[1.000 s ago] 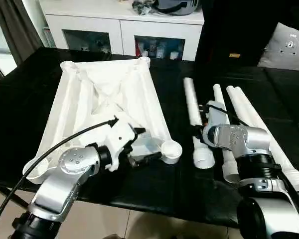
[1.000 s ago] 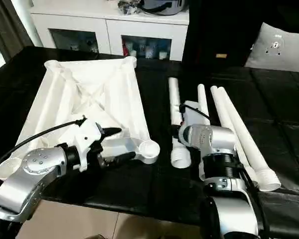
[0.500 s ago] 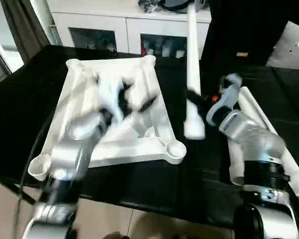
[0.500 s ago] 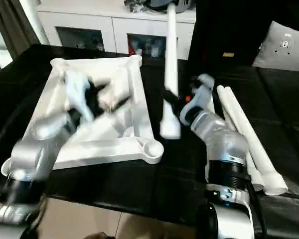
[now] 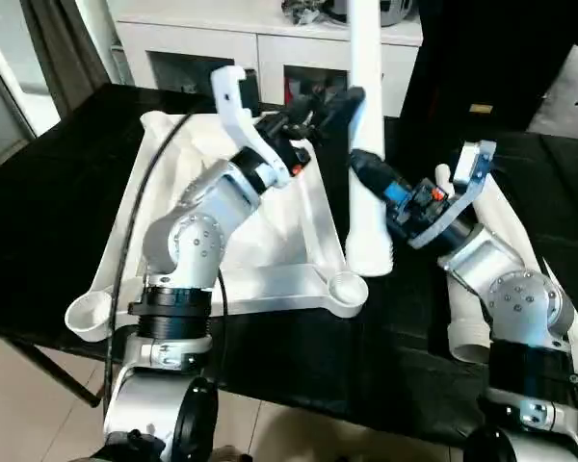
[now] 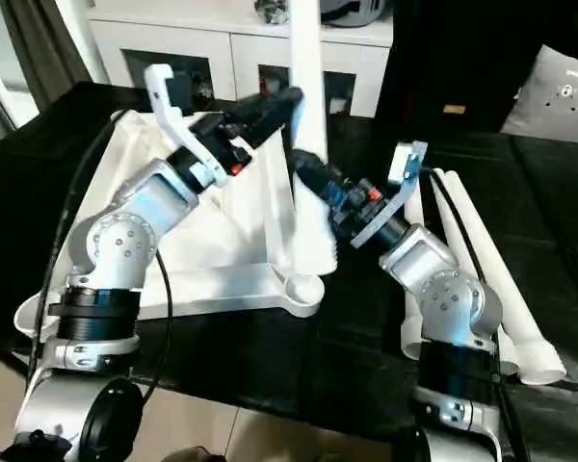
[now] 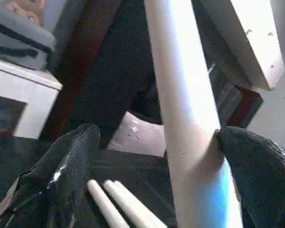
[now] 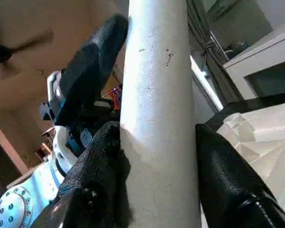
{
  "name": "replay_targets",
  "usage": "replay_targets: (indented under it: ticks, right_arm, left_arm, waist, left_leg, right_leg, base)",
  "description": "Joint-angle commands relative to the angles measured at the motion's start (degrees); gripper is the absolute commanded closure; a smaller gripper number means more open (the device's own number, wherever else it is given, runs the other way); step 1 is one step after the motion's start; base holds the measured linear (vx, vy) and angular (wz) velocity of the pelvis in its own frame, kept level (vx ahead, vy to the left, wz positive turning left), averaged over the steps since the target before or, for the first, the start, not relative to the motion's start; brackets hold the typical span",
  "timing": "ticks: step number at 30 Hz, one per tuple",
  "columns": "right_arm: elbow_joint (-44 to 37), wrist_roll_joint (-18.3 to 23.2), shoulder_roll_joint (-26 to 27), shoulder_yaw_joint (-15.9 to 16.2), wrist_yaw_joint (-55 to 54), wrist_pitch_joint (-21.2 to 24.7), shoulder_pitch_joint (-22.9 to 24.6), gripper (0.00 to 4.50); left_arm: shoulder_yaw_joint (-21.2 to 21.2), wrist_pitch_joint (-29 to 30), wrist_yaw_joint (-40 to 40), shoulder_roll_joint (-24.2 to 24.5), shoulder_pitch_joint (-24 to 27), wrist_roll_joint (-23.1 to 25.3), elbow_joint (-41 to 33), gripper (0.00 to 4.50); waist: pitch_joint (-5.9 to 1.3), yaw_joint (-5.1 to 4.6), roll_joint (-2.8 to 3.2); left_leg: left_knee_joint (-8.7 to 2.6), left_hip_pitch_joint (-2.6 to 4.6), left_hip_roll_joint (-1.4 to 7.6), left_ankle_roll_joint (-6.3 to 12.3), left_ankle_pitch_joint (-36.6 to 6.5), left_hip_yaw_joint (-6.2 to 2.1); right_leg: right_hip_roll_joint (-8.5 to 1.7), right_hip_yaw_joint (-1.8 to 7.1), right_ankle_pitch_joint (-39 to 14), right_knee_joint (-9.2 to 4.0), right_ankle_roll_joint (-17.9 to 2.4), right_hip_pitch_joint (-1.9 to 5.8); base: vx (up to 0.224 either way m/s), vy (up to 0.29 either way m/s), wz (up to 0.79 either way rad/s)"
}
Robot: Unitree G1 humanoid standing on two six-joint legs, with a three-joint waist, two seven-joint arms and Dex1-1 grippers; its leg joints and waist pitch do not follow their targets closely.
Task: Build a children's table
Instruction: Pick table leg
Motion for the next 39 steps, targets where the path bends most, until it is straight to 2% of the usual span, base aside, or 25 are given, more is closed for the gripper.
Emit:
replay_targets:
  ticks: [1,3,5,6,8,9,10,12,13,14,15,16,17,18,19,21,26,30,38,39]
  right_arm:
    - [-2.2,-0.2,-0.7,2.2,1.9,-1.9,0.7,2.66]
    - [-2.7,-3.7,-0.9,4.9,1.9,-5.6,1.3,2.66]
    - [-2.9,-9.8,0.1,8.8,-0.4,-11.5,1.6,2.66]
    - [-2.8,-10.8,0.4,9.4,-1.2,-12.4,1.6,2.66]
    - [-2.1,-13.7,1.5,10.7,-3.6,-15.8,1.3,2.66]
    - [-1.3,-16.5,2.4,12.0,-4.9,-19.3,1.0,2.66]
    - [-1.3,-16.7,2.4,12.1,-5.1,-19.6,1.0,2.66]
    - [0.2,-21.5,2.8,14.3,-8.3,-24.6,0.5,2.66]
    - [0.6,-22.1,3.4,14.7,-8.6,-26.4,0.4,2.66]
    - [0.8,-22.3,3.8,15.0,-8.6,-27.5,0.4,2.66]
    - [1.2,-23.5,4.4,15.6,-9.0,-30.0,0.4,2.66]
    - [1.6,-24.6,4.9,16.4,-9.2,-32.1,0.5,2.66]
    - [1.6,-24.6,4.9,16.4,-9.2,-32.1,0.5,2.66]
    - [2.2,-26.2,5.7,17.3,-10.0,-34.9,0.6,2.66]
    - [2.3,-26.3,5.8,17.3,-10.1,-35.2,0.6,2.66]
    - [3.1,-27.3,6.4,17.9,-10.9,-37.4,0.7,2.66]
    - [4.8,-28.1,6.8,18.6,-11.5,-40.2,0.8,2.66]
    - [5.3,-28.2,6.8,18.4,-11.3,-40.9,0.8,2.66]
    - [6.7,-28.1,6.5,18.5,-11.3,-42.7,0.6,2.66]
    - [6.8,-28.1,6.4,18.5,-11.3,-42.8,0.5,2.66]
  left_arm:
    - [-0.9,0.4,-1.4,-0.3,-0.3,-1.1,-0.7,0.00]
    - [-1.0,-0.6,-0.6,-0.4,-0.6,-0.2,-0.3,0.00]
    - [-2.3,-5.1,1.0,-0.4,-0.8,4.4,0.7,0.00]
    - [-2.5,-5.6,1.5,-0.4,-0.7,5.0,0.8,0.00]
    - [-2.8,-7.0,5.4,-1.0,-0.9,7.7,1.3,0.17]
    - [-2.8,-8.2,10.9,-1.8,-1.3,10.8,2.3,0.27]
    - [-2.8,-8.3,11.4,-1.9,-1.3,11.1,2.4,0.34]
    - [-1.8,-9.4,18.6,-3.3,-1.6,13.7,3.8,0.37]
    - [-1.1,-10.0,21.0,-4.3,-1.4,13.8,3.8,0.47]
    - [-0.6,-10.3,22.2,-4.9,-1.2,13.8,3.7,0.61]
    - [-0.5,-11.3,23.2,-5.3,-0.8,14.3,3.5,0.72]
    - [-0.8,-12.6,23.6,-5.7,-0.5,15.2,3.3,0.74]
    - [-0.8,-12.6,23.6,-5.7,-0.5,15.2,3.3,0.75]
    - [-1.3,-14.1,23.8,-6.1,-0.1,16.5,3.0,0.80]
    - [-1.4,-14.2,23.8,-6.1,-0.1,16.5,3.0,0.98]
    - [-1.6,-14.6,23.7,-6.4,-0.2,16.7,2.8,1.10]
    - [-1.8,-14.9,24.8,-6.4,0.0,15.8,2.7,1.46]
    - [-2.3,-15.2,24.4,-6.4,0.3,15.4,2.4,1.69]
    - [-2.8,-14.2,22.9,-6.8,0.9,13.8,1.5,2.33]
    - [-3.0,-13.9,22.6,-6.8,1.1,13.6,1.3,2.35]
  waist:
    - [-4.16,0.44,-0.24]
    - [-4.14,0.43,-0.35]
    - [-4.10,0.17,-0.34]
    - [-4.06,0.07,-0.32]
    - [-4.00,-0.11,-0.24]
    - [-4.03,-0.15,-0.34]
    - [-3.99,-0.23,-0.32]
    - [-4.01,-0.26,-0.31]
    - [-3.98,-0.26,-0.37]
    - [-4.10,-0.20,-0.34]
    - [-4.16,-0.22,-0.47]
    - [-4.21,-0.20,-0.33]
    - [-4.25,-0.21,-0.32]
    - [-4.27,-0.21,-0.65]
    - [-4.29,-0.14,-0.31]
    - [-4.21,-0.17,-0.42]
    - [-4.00,-0.29,-0.15]
    - [-4.11,-0.31,-0.06]
    - [-4.11,-0.33,-0.12]
    - [-4.12,-0.36,-0.37]
  left_leg:
    - [-4.14,0.62,4.33,2.78,-6.9,-1.44]
    - [-4.20,0.52,4.38,2.66,-6.8,-1.44]
    - [-4.34,0.39,4.53,2.26,-7.4,-1.61]
    - [-4.39,0.41,4.57,2.11,-7.6,-1.63]
    - [-4.44,0.64,4.60,1.60,-8.9,-1.58]
    - [-4.46,0.52,4.71,1.46,-8.9,-1.62]
    - [-4.47,0.48,4.75,1.32,-9.1,-1.67]
    - [-4.43,0.54,4.58,1.10,-9.1,-1.66]
    - [-4.39,0.65,4.63,1.15,-9.7,-1.57]
    - [-4.44,0.41,4.55,1.56,-9.0,-1.67]
    - [-4.47,0.36,4.68,1.87,-8.6,-1.67]
    - [-4.41,0.31,4.74,2.31,-8.1,-1.67]
    - [-4.37,0.26,4.75,2.87,-7.4,-1.70]
    - [-4.35,0.28,4.78,3.25,-7.0,-1.64]
    - [-4.30,0.36,4.92,3.87,-6.6,-1.70]
    - [-4.30,0.22,4.88,4.40,-6.4,-1.69]
    - [-4.54,0.39,4.94,3.59,-9.4,-1.75]
    - [-4.57,0.31,5.00,3.57,-8.7,-1.85]
    - [-4.49,0.32,5.04,4.04,-8.4,-1.75]
    - [-4.45,0.31,5.01,4.05,-8.3,-1.69]
  right_leg:
    - [-4.81,1.89,-13.0,-4.40,-13.4,3.24]
    - [-4.75,1.86,-12.5,-4.38,-13.3,3.25]
    - [-4.82,1.84,-12.4,-4.41,-12.6,3.19]
    - [-4.83,1.84,-12.8,-4.56,-12.3,3.13]
    - [-4.86,1.93,-14.1,-4.63,-12.2,3.01]
    - [-4.81,1.89,-13.8,-4.58,-12.0,3.00]
    - [-4.79,1.88,-13.5,-4.53,-11.9,3.02]
    - [-4.78,1.80,-13.4,-4.56,-11.7,3.06]
    - [-4.81,1.81,-13.6,-4.74,-11.9,2.93]
    - [-4.88,1.80,-12.5,-4.54,-12.1,3.24]
    - [-4.91,1.78,-11.7,-4.45,-12.3,3.22]
    - [-4.90,1.70,-10.3,-4.40,-12.6,3.06]
    - [-4.89,1.66,-8.5,-4.20,-13.0,3.22]
    - [-4.88,1.62,-7.8,-4.17,-13.1,3.23]
    - [-4.99,1.56,-6.9,-4.10,-13.5,3.10]
    - [-5.03,1.51,-6.5,-4.00,-13.8,3.25]
    - [-5.00,1.50,-9.5,-4.32,-13.8,3.16]
    - [-4.97,1.53,-7.6,-4.05,-13.8,3.24]
    - [-5.04,1.51,-6.7,-4.00,-14.6,3.30]
    - [-5.04,1.52,-6.7,-3.99,-14.6,3.33]
  base:
    - [0.000,0.000,0.00]
    - [0.000,0.000,0.00]
    - [0.000,0.000,0.00]
    - [0.000,0.000,0.00]
    - [0.000,0.000,0.00]
    - [0.000,0.000,0.00]
    - [0.000,0.000,0.00]
    - [0.000,0.000,0.00]
    - [0.000,0.000,0.00]
    - [0.000,0.000,0.00]
    - [0.000,0.000,0.00]
    - [0.000,0.000,0.00]
    - [0.000,0.000,0.00]
    - [0.000,0.000,0.00]
    - [0.000,0.000,0.00]
    - [0.000,0.000,0.00]
    - [0.000,0.000,0.00]
    - [0.000,0.000,0.00]
    - [0.000,0.000,0.00]
    - [0.000,0.000,0.00]
